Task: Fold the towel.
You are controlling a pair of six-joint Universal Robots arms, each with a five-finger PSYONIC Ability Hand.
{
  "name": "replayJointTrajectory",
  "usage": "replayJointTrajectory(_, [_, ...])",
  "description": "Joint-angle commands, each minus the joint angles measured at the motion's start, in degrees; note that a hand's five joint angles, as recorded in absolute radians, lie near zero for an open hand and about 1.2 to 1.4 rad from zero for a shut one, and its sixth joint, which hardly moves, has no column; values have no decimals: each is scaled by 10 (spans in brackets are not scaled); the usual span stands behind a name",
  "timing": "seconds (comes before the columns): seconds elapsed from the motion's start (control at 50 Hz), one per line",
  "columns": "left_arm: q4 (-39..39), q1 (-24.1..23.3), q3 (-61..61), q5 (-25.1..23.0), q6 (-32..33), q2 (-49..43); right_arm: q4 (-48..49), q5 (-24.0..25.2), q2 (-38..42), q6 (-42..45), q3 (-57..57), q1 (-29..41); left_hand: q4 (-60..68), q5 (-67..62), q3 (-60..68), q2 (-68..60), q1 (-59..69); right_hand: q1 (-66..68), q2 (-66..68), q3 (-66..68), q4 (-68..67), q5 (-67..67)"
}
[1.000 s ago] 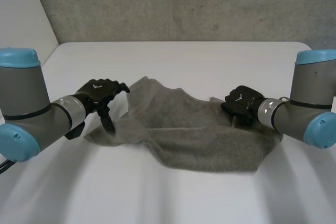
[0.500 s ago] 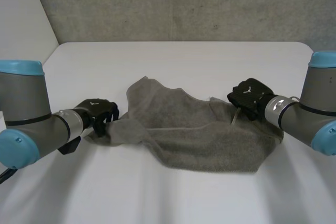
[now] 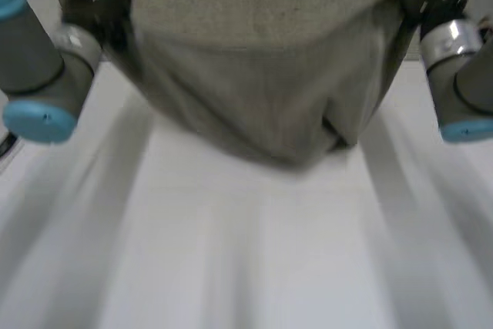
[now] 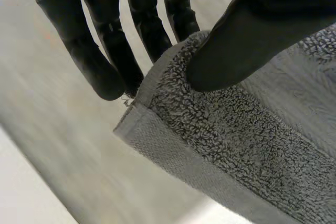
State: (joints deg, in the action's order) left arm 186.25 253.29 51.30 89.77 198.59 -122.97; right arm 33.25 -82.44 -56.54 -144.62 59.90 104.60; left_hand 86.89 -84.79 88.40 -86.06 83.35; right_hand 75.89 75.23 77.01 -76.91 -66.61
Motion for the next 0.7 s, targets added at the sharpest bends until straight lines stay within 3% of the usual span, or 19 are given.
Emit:
replayJointTrajectory(0.02, [137,-1,-38,80,-57,46,168,-34,-81,-85,28,-5,-69,148,-84,61,-33,41,48,30,-31,-34])
replayJointTrajectory(0.1, [123,5,-8,74,-81,53,132,-27,-102,-142,50,-6,-69,148,-84,61,-33,41,48,30,-31,-34])
replayJointTrajectory(0.16, [94,6,49,54,-86,62,49,10,-105,-189,66,-11,-69,148,-84,61,-33,41,48,30,-31,-34])
replayJointTrajectory(0.18, [80,8,88,32,-85,67,-2,47,-103,-202,78,-11,-69,148,-84,61,-33,41,48,30,-31,-34])
replayJointTrajectory(0.2, [75,10,136,10,-84,70,-3,47,-103,-202,78,-11,-69,148,-84,61,-33,41,48,30,-31,-34])
replayJointTrajectory(0.24, [72,12,183,-12,-85,72,-97,131,-101,-199,114,-25,-69,148,-84,61,-33,41,48,30,-31,-34])
replayJointTrajectory(0.26, [72,12,183,-13,-85,72,-98,132,-101,-199,114,-25,-69,148,-84,61,-33,41,48,30,-31,-34])
replayJointTrajectory(0.3, [66,29,270,-45,-81,77,-166,199,-98,-175,166,-45,-69,148,-84,61,-33,41,48,30,-31,-34])
replayJointTrajectory(0.36, [67,48,344,-67,-79,77,-208,235,-94,-127,223,-61,-69,148,-84,61,-33,41,48,30,-31,-34])
replayJointTrajectory(0.42, [67,56,376,-74,-72,77,-221,237,-93,-95,252,-71,-69,148,-84,61,-33,41,48,30,-31,-34])
replayJointTrajectory(0.52, [65,81,465,-108,8,106,-229,235,-105,6,338,-114,-69,148,-84,61,-33,41,48,30,-31,-34])
replayJointTrajectory(0.7, [65,107,509,-150,30,193,-238,241,-204,-26,380,-155,-69,148,-84,61,-33,41,48,30,-31,-34])
